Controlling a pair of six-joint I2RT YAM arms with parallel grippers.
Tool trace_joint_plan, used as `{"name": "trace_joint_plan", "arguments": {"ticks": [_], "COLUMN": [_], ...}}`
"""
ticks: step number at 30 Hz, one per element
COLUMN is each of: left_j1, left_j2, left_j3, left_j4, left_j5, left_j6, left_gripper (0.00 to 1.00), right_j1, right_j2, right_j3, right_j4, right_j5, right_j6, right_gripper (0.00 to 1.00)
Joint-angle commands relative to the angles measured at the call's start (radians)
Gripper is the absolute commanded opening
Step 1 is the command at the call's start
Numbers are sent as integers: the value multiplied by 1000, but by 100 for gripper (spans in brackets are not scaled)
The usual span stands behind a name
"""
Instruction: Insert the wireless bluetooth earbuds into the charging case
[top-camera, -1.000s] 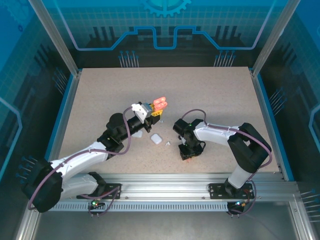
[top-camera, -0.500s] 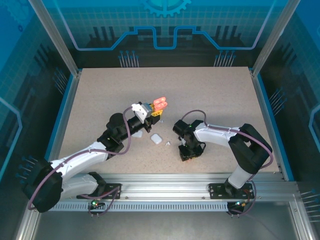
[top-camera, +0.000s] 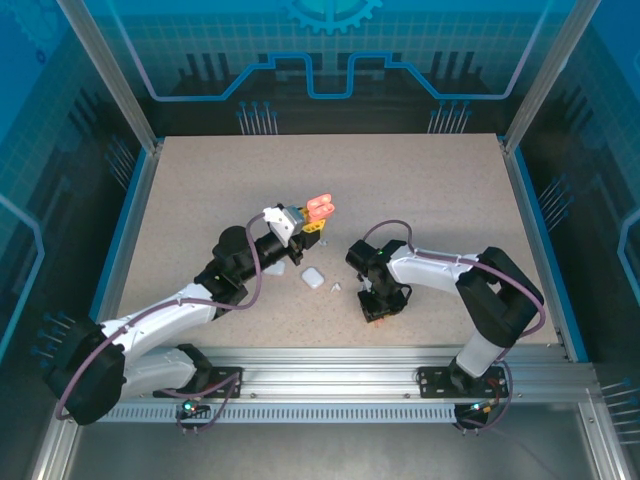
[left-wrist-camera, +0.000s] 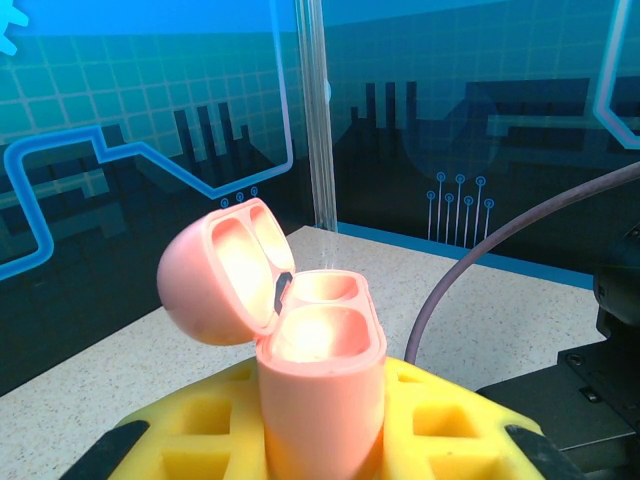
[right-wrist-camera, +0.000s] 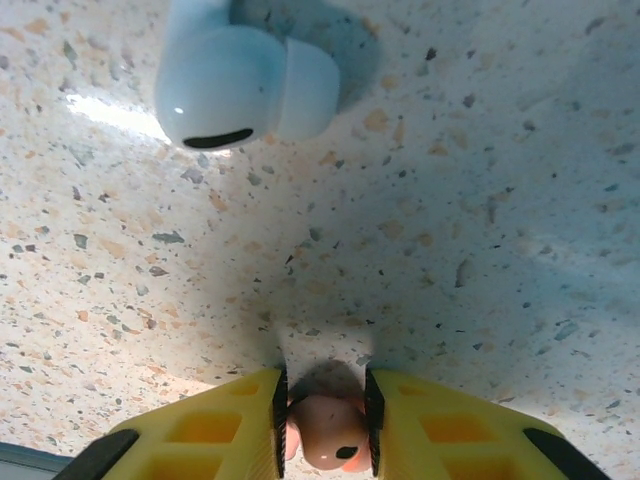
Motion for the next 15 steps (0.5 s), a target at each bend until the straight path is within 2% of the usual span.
{"name": "trace_joint_plan", "arguments": {"ticks": [1, 4, 6, 10, 15], "left_j1": [3, 2, 3, 2, 3], "left_j2": [-17, -17, -16, -19, -16], "left_j3": [9, 11, 9, 9, 10], "left_j4": [4, 4, 4, 4, 8], "left_j5": [-17, -16, -16, -16, -15], "left_j6": [17, 15, 16, 17, 14], "left_gripper": [11, 11, 11, 11, 11], "right_j1": [24, 13, 8, -7, -33], "right_j2": [15, -8, -21, -76, -140], "right_j3": [-34, -35, -35, -10, 4], "right_j4": [-27, 2, 11, -38, -99], "right_j5": [-75, -93, -94, -31, -15], "right_j6": [25, 46, 52, 35, -8], "right_gripper": [28, 30, 36, 39, 41]}}
